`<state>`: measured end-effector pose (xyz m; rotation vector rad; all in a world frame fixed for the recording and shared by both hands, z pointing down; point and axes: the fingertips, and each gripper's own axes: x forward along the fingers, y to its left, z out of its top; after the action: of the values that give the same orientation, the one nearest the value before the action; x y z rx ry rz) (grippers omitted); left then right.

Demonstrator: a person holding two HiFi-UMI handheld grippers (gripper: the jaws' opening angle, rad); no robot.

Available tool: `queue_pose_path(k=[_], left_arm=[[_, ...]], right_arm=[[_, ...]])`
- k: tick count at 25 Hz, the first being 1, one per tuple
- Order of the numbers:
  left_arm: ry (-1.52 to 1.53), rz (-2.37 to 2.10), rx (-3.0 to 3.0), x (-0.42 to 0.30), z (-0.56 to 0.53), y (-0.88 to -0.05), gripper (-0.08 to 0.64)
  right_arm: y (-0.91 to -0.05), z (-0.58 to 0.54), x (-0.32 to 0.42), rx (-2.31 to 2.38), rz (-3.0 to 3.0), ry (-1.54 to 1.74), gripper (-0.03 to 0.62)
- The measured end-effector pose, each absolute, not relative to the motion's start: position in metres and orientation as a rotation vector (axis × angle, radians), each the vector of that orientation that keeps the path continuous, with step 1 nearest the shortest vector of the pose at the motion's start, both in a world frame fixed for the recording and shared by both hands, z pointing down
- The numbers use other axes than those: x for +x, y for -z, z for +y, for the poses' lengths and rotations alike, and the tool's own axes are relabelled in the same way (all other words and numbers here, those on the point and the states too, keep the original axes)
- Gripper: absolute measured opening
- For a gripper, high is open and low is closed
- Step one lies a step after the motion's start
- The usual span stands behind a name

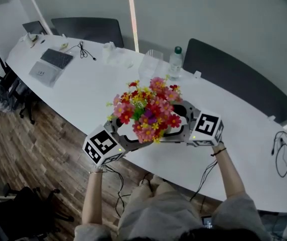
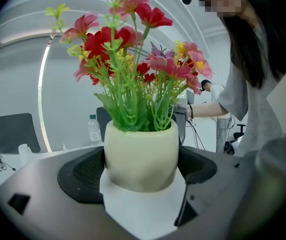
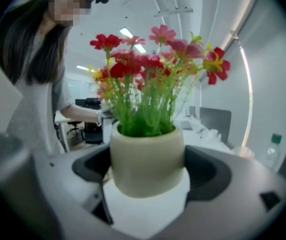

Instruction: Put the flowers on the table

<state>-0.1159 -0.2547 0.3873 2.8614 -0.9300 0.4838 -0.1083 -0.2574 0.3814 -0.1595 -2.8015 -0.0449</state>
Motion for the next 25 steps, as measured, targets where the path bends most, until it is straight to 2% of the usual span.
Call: queue_pose_path(k=[25], left_arm=[[-0.531, -0.833, 2.861, -0.153, -0.293, -0.469, 0.448]], right_arm=[[-0.465, -0.296, -0.142, -0.032, -2.814, -0.09, 0.449]])
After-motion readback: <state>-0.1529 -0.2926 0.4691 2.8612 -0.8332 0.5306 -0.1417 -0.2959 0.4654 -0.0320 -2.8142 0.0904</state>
